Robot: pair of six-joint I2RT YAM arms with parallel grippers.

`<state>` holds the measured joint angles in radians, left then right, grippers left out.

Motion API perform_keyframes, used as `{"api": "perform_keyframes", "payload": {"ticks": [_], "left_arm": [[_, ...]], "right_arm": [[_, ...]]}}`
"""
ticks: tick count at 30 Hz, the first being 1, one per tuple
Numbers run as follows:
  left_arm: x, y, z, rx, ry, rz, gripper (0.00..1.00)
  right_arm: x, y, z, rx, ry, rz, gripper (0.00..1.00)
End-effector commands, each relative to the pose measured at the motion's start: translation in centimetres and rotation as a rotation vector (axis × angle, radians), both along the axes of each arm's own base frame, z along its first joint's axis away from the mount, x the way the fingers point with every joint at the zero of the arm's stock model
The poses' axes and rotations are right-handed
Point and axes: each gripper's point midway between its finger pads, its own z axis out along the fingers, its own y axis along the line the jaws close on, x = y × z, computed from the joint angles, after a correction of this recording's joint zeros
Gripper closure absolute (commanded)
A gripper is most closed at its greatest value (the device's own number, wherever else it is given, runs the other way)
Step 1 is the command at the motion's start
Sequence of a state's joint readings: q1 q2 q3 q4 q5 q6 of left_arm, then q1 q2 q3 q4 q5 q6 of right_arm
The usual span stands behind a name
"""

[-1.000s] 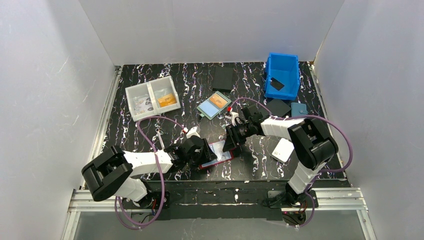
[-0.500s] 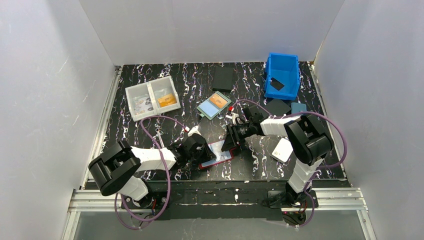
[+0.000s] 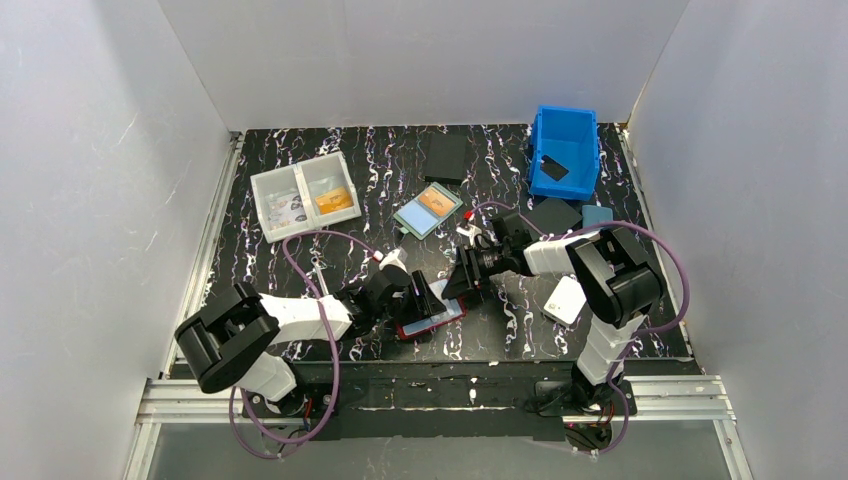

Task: Take the credit cards out of the card holder
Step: Remove the credit card from the card holder.

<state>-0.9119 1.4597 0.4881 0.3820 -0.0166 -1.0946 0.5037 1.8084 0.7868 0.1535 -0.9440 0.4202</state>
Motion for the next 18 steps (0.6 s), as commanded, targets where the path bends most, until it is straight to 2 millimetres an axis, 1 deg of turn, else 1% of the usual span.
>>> {"api": "perform_keyframes", "payload": {"ticks": [1,4,8,9,13,18], "left_arm": [[-2.5,4.1,-4.7,0.194,0.088,-0.016,0.44],[-2.8,3.8,-4.7,0.178,0.099,-0.034,0.38],[-3.3,4.0,-5.5,0.191,0.126,-0.043,0.32],[-3.7,3.8,-5.6,0.182,0.141,-0.062,0.30],[-4.2,3.8,-6.4,0.195,0.160,-0.093,0.28],[-4.2,3.9,-7.0,0.215,0.165,-0.102,0.28]], "right_arm": [[-2.2,1.1,2.0,0.107,0.076,0.090,0.50],[-2.3,1.1,2.1,0.110,0.083,0.091,0.50],[-2.3,1.1,1.9,0.108,0.104,0.092,0.50],[-2.3,1.2,1.9,0.109,0.109,0.093,0.51],[-2.6,1.7,2.4,0.119,0.109,0.114,0.51],[-3.4,2.5,4.0,0.145,0.077,0.154,0.51]]}}
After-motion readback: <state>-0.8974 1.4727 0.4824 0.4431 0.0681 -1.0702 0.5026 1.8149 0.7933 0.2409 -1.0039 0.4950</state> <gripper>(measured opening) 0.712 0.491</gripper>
